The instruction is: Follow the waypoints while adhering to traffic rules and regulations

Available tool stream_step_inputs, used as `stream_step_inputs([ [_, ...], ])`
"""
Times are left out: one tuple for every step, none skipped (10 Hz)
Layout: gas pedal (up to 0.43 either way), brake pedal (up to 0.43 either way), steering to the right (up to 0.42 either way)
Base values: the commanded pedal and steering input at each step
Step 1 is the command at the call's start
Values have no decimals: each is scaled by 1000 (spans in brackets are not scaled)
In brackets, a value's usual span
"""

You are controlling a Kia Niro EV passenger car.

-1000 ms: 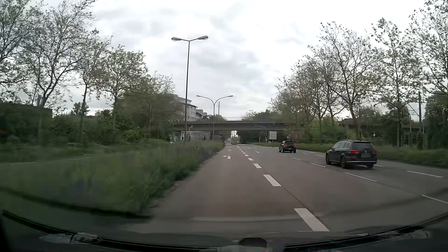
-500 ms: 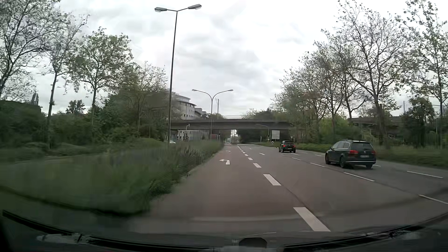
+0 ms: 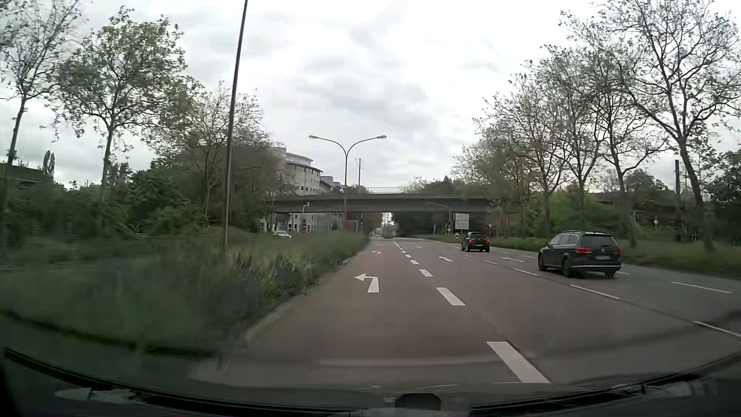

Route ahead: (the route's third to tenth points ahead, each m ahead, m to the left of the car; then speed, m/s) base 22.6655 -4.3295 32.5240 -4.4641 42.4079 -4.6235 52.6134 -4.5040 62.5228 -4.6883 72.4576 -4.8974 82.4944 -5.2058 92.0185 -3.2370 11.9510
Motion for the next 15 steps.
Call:
stream_step_inputs([
  [79,0,2],
  [79,0,2],
  [79,0,2],
  [79,0,2],
  [79,0,2],
  [79,0,2],
  [79,0,2],
  [79,0,2],
  [79,0,2],
  [79,0,2],
  [79,0,2],
  [79,0,2],
  [79,0,2],
  [79,0,2],
  [79,0,2],
])
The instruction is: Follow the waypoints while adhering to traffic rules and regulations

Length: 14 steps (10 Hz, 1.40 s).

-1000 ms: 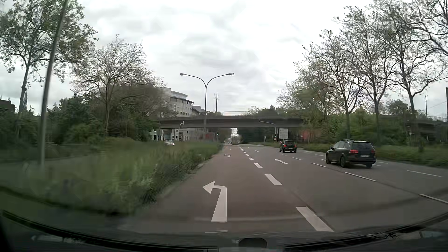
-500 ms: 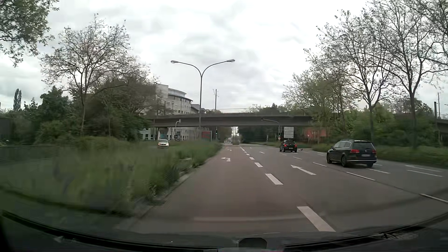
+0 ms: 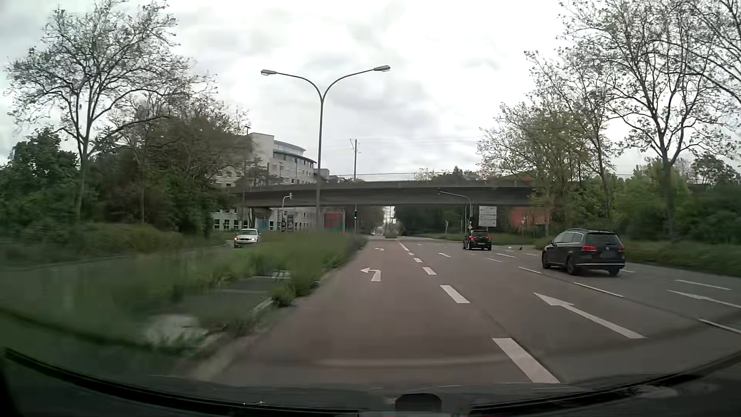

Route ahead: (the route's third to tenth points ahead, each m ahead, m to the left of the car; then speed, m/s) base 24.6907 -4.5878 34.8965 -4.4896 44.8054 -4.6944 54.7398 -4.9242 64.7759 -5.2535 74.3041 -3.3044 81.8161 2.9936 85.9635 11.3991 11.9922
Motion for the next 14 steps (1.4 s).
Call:
stream_step_inputs([
  [79,0,2],
  [79,0,2],
  [67,0,2],
  [47,0,2],
  [47,0,3],
  [39,0,3],
  [39,0,3],
  [39,0,3],
  [39,0,3],
  [39,0,3],
  [39,0,4],
  [39,0,4],
  [39,0,5],
  [39,0,5],
])
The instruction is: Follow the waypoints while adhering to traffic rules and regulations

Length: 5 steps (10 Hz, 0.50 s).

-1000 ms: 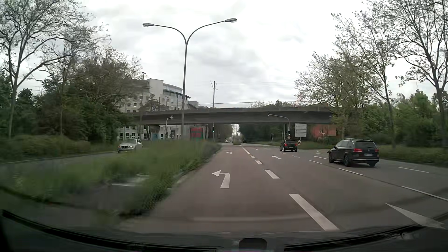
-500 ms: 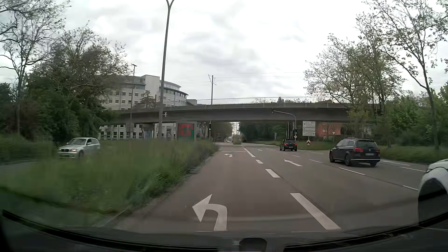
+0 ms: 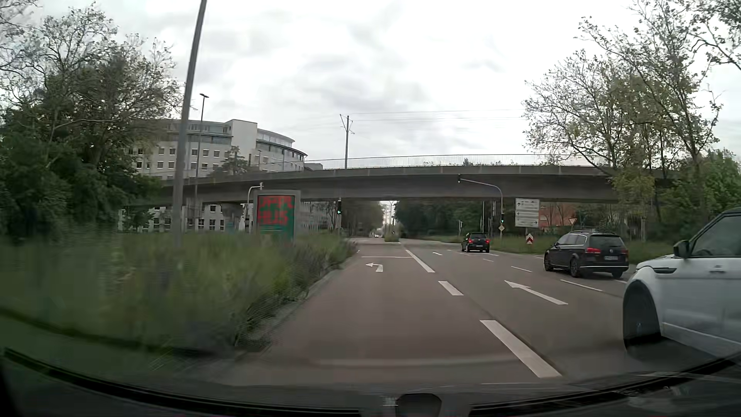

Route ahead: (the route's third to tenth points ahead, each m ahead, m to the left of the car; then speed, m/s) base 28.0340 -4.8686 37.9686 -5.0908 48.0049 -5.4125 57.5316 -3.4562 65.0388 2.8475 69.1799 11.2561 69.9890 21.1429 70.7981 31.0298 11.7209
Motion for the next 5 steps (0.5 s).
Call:
stream_step_inputs([
  [39,0,5],
  [39,0,5],
  [39,0,5],
  [39,0,5],
  [20,0,5],
])
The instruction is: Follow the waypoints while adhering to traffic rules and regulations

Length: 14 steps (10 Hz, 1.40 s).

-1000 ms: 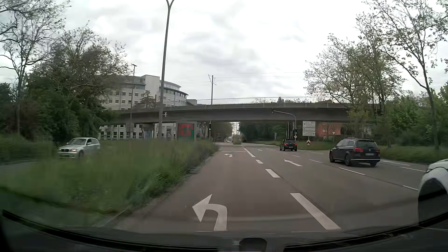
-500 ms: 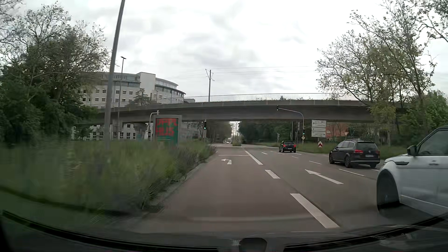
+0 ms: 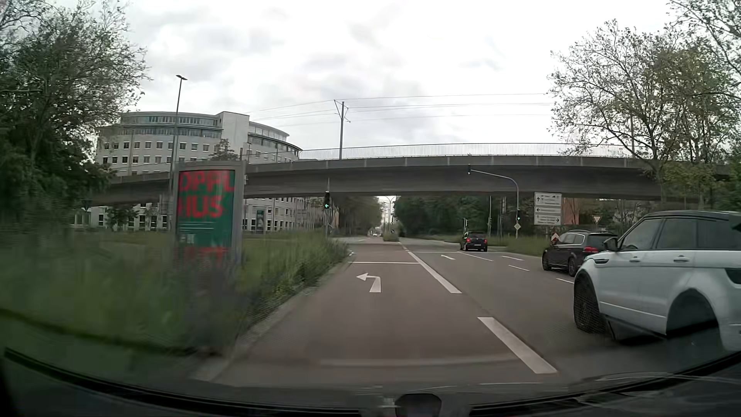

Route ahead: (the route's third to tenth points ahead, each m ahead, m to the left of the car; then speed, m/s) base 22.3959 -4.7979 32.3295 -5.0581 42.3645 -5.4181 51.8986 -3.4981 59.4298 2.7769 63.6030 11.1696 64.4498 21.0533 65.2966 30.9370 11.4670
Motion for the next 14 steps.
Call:
stream_step_inputs([
  [20,0,5],
  [20,0,5],
  [20,0,5],
  [20,0,5],
  [20,0,5],
  [20,0,5],
  [20,0,5],
  [20,0,5],
  [20,0,4],
  [20,0,5],
  [20,0,4],
  [20,0,2],
  [20,0,0],
  [20,0,-1],
])
